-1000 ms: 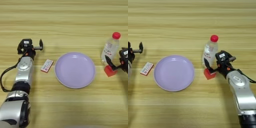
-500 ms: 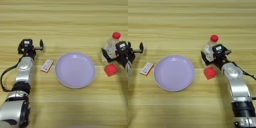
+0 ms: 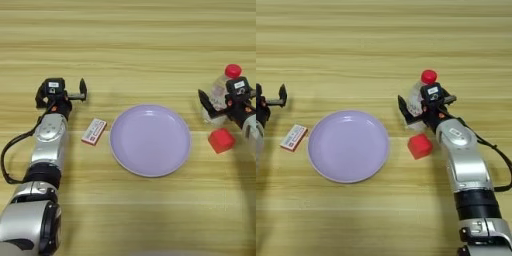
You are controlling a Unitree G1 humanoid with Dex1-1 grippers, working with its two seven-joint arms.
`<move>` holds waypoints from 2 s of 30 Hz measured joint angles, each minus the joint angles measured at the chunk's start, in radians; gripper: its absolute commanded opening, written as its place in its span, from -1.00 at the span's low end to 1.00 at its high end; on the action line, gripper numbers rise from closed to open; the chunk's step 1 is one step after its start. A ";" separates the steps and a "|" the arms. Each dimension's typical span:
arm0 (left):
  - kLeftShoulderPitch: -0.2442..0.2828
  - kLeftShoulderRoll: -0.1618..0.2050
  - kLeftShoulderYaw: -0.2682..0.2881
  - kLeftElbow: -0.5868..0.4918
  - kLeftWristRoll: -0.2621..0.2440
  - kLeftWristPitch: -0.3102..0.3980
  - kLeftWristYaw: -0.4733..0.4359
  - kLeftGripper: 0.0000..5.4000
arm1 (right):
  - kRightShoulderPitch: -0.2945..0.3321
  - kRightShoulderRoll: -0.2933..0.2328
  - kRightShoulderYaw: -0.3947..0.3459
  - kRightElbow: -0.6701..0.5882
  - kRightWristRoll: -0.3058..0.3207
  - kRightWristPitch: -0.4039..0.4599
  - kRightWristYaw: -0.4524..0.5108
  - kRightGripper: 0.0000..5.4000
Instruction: Move the objects on the table
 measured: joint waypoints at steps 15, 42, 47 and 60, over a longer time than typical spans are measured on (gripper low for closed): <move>0.000 -0.007 0.000 0.000 0.000 0.000 0.002 1.00 | 0.000 0.010 -0.001 0.008 0.005 -0.018 0.000 0.25; 0.007 -0.014 -0.001 -0.010 0.002 0.000 0.003 1.00 | 0.139 0.121 0.282 -0.426 0.001 0.119 0.049 0.22; 0.009 -0.016 -0.002 -0.014 0.004 0.000 0.004 1.00 | 0.150 0.132 0.328 -0.413 -0.004 0.118 0.052 0.22; 0.014 -0.017 -0.002 -0.020 0.007 0.000 0.004 1.00 | 0.153 0.160 0.366 -0.310 -0.021 0.057 0.055 0.35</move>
